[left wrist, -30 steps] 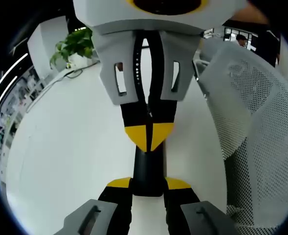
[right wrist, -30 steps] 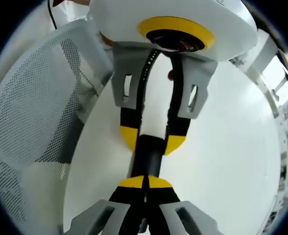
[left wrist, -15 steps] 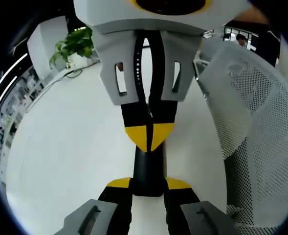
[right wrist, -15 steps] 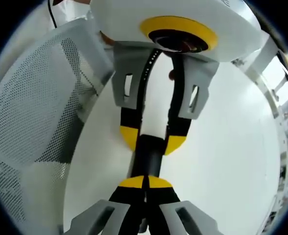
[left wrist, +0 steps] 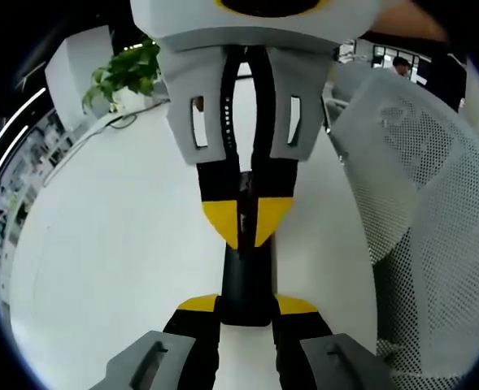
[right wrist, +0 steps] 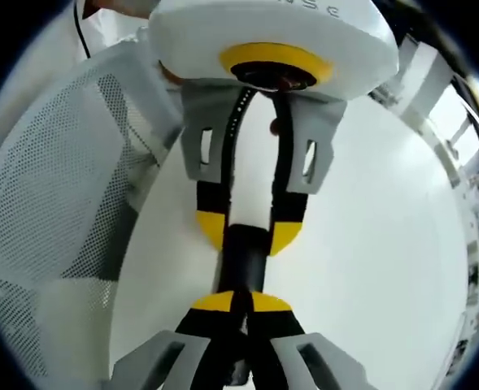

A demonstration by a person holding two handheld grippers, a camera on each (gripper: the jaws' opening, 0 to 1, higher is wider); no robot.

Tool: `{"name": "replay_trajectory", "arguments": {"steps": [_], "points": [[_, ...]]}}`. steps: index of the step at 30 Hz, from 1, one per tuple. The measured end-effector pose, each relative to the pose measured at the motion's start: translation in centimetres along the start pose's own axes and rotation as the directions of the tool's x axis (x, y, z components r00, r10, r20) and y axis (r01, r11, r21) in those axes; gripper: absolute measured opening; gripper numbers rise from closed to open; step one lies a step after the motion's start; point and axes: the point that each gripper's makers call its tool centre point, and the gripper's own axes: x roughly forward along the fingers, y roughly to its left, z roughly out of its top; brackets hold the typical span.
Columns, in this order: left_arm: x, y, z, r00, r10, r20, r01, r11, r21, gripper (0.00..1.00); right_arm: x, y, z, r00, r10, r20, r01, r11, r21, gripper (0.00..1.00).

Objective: Press the specified remote control buttons in sequence, fully releasing each button before pressing the next.

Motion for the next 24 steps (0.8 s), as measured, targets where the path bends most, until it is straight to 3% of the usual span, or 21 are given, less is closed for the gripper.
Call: {"name": "replay_trajectory", "arguments": {"steps": [11,24], "points": [[0.0,0.0,0.0,1.000,0.001,-0.006,-0.001,1.000,0.003,0.24,-0.7,0.1,-0.7,1.000,-0.012,0.003,0.012,1.000,0.025,0.05],[0.0,-0.1,0.0,1.000,0.002,-0.011,-0.002,1.000,0.003,0.24,-2.0,0.7,-3.7,0.999,-0.025,-0.023,0.026,0.996,0.080,0.12]]}}
